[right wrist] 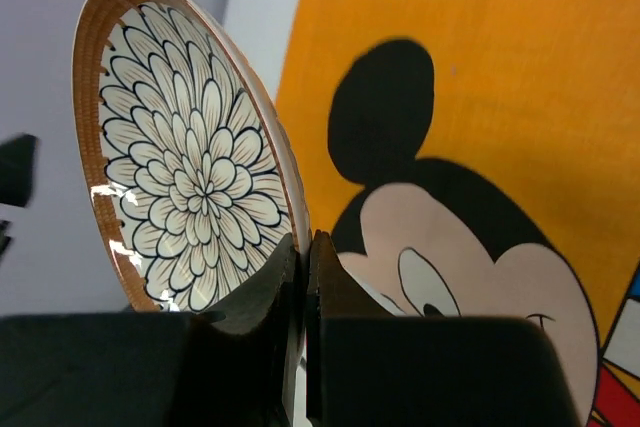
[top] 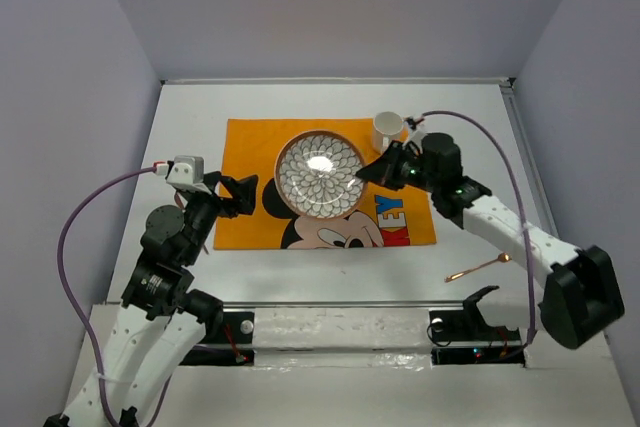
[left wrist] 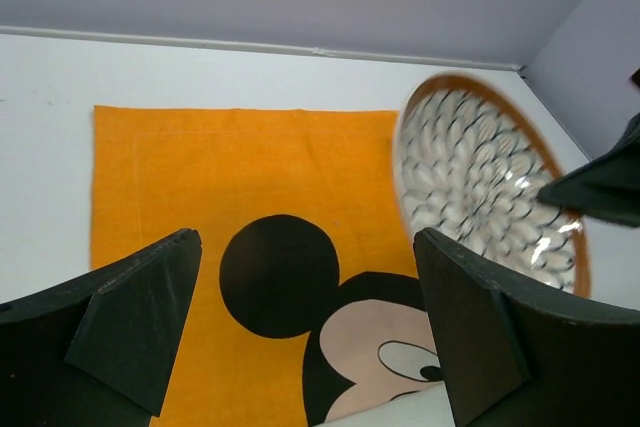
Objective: Set the dinner table for one person
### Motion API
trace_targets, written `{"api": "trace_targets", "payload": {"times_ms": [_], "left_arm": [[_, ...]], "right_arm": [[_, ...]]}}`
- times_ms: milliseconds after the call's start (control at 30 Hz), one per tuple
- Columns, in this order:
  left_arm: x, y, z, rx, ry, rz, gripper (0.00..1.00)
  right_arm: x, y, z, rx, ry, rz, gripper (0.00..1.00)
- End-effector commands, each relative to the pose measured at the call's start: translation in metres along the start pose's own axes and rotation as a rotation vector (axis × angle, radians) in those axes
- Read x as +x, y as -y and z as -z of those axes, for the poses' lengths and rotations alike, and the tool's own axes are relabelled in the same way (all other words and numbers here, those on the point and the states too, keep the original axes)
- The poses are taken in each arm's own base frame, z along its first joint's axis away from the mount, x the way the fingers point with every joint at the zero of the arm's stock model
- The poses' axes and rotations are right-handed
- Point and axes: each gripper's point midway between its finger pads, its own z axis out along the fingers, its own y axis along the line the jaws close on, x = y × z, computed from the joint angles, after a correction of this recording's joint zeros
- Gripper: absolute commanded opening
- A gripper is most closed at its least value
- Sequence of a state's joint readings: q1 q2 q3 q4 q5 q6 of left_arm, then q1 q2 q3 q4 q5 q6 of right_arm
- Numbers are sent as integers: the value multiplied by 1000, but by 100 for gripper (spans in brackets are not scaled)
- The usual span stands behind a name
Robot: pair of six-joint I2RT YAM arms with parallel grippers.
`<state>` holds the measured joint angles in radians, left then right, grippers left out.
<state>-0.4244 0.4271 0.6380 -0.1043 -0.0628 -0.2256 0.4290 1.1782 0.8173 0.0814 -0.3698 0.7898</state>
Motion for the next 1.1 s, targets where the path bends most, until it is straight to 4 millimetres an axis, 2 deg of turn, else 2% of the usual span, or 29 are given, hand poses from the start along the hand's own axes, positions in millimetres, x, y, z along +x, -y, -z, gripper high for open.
{"api": "trace_targets", "payload": {"times_ms": [0, 33, 67, 167, 400, 533, 900, 1067], "left_arm": [[-21, -8, 0, -49, 77, 1, 99], [-21, -10, 0, -53, 78, 0, 99], [-20, -10, -1, -56, 74, -1, 99], [-18, -12, -3, -64, 67, 0, 99], [-17, -13, -5, -65, 61, -1, 99], [-15, -12, -5, -62, 56, -2, 99], [-16, -10, -5, -50, 55, -2, 99], [-16, -11, -4, -51, 57, -2, 99]], "right_arm": [[-30, -67, -34, -184, 137, 55, 0], [-23, -68, -43, -177, 124, 57, 0], [-21, -60, -59, -163, 113, 50, 0], [-11, -52, -84, -150, 90, 28, 0], [-4, -18, -118, -58, 84, 8, 0], [0, -6, -132, -36, 79, -9, 0], [2, 21, -138, 63, 108, -23, 0], [9, 34, -140, 106, 96, -34, 0]]}}
